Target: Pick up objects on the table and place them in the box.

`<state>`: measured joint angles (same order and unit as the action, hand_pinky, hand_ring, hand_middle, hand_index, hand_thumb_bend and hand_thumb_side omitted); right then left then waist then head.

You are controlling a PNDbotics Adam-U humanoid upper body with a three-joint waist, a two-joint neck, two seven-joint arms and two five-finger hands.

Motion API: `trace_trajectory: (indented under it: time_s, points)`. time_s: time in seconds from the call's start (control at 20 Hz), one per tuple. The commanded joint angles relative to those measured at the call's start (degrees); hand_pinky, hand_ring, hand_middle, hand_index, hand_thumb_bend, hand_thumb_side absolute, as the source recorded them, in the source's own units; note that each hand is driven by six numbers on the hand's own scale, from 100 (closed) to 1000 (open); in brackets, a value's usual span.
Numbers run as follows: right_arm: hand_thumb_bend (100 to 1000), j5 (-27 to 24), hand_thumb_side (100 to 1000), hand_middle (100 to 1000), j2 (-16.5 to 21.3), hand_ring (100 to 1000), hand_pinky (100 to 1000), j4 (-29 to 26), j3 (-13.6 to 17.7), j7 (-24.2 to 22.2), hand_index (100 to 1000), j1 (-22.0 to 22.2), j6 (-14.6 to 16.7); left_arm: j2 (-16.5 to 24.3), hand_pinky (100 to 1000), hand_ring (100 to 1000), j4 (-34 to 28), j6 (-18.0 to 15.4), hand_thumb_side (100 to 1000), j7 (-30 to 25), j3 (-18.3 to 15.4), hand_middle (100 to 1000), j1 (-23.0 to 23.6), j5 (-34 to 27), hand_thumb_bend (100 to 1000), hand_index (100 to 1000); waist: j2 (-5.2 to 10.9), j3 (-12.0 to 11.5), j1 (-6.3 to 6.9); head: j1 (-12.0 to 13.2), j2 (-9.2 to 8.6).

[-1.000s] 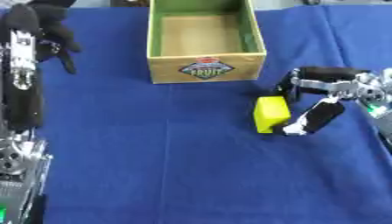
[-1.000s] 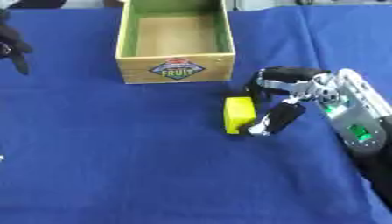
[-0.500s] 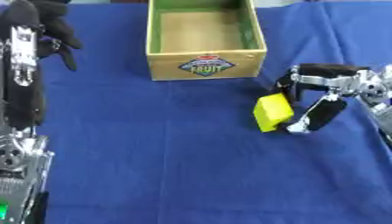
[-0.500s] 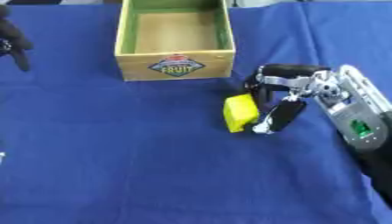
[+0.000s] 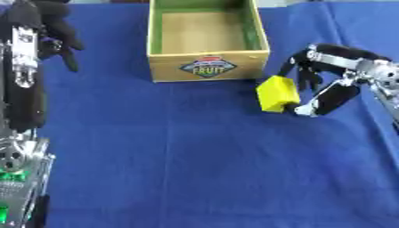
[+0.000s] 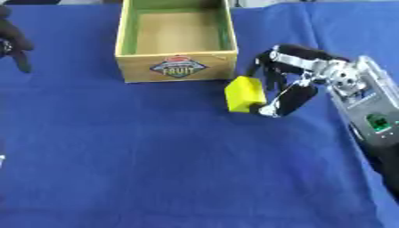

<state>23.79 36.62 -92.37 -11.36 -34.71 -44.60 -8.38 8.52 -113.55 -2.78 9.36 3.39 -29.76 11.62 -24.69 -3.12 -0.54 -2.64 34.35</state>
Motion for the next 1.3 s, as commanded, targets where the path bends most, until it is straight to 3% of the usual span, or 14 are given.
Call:
trace_trajectory:
  time_s: [0.05, 0.35, 0.55, 0.9, 1.3]
  points:
    - [100, -2.4, 100, 135, 2.4, 486, 388, -3.2, 1.3, 2.6, 217, -1.6, -2.6, 0.8, 255, 450, -1.0, 0.0, 851, -0.3, 0.2, 447, -0.5, 0.1, 100, 645, 1.74, 0.2, -0.12, 0.1, -0.89]
    - [100, -3.2, 100, 125, 5.2, 482, 383, -6.3, 1.6, 7.6, 208, -4.7, -6.2, 1.2, 253, 449, -1.0, 0.0, 851, -0.5, 0.3, 447, -0.3, 0.2, 100, 645, 1.88, -0.1, -0.56, -0.2, -1.56]
    - [100, -4.7, 100, 116, 6.0, 475, 373, -4.2, 2.0, 9.9, 201, -8.9, -8.4, 1.6, 251, 448, -1.0, 0.0, 851, -0.7, 0.5, 446, -0.2, 0.3, 100, 644, 1.64, -0.9, -1.09, -1.0, -2.49]
    - [100, -4.9, 100, 113, 5.0, 472, 370, 4.1, 2.5, 15.2, 200, -16.6, -10.3, 1.7, 249, 448, -1.0, -0.1, 850, -1.1, 0.9, 445, -0.7, 0.4, 100, 644, 0.15, -3.2, -2.12, -3.1, -4.76]
    - [100, -1.0, 100, 112, 2.3, 469, 372, 16.5, 2.3, 22.9, 201, -23.2, -10.0, 1.4, 246, 447, -1.0, -0.6, 850, -1.8, 1.6, 445, -2.8, 0.2, 100, 644, -2.52, -7.9, -3.28, -7.4, -7.99]
